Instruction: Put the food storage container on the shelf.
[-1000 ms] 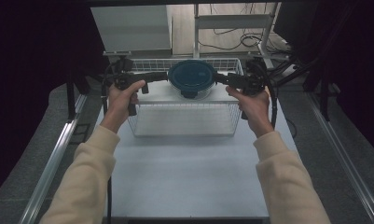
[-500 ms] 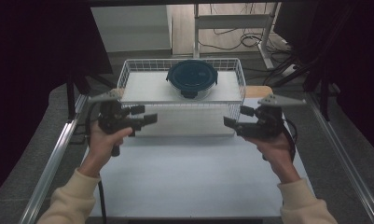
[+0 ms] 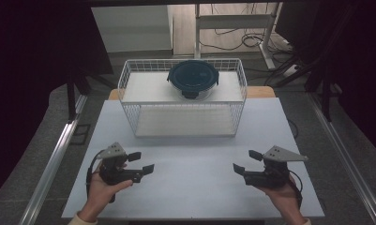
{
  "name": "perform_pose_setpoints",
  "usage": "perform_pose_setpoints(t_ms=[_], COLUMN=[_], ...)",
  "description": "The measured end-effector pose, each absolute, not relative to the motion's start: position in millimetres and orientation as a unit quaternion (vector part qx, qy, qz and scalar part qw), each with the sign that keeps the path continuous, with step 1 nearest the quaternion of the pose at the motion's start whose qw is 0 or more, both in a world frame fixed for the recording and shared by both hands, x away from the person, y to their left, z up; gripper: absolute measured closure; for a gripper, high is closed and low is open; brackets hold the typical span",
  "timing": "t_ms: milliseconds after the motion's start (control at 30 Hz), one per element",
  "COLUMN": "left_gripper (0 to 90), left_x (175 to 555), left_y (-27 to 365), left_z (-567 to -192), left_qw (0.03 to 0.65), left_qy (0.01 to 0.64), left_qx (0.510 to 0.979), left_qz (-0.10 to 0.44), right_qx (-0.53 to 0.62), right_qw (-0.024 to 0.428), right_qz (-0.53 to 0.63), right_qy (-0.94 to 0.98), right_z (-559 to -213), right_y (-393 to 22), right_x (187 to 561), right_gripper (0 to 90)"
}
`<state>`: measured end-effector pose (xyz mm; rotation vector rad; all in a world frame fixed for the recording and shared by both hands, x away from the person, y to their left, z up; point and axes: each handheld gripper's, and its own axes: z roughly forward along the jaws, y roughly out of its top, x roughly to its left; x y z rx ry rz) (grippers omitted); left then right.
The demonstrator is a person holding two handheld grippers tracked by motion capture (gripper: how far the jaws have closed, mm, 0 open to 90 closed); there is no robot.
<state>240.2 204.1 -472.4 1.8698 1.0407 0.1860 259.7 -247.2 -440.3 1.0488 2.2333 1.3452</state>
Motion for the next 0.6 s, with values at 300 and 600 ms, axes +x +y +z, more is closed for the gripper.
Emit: perform_pose_setpoints(t_ms=[300, 600], left_gripper=[24.1, 23.3], left_x=[240, 242], left_y=[210, 220], left_z=[-481, -484], left_qw=[0.472, 0.478], left_qy=[0.439, 0.448], left_qx=[0.759, 0.750], left_qz=[0.092, 0.086], right_qx=[0.376, 0.384], right_qw=[0.163, 0.175], right_qz=[0.453, 0.444], right_qy=[0.791, 0.790], right_z=[-462, -466], right_y=[-248, -252], right_x=[262, 264], right_gripper=[20.2, 17.0])
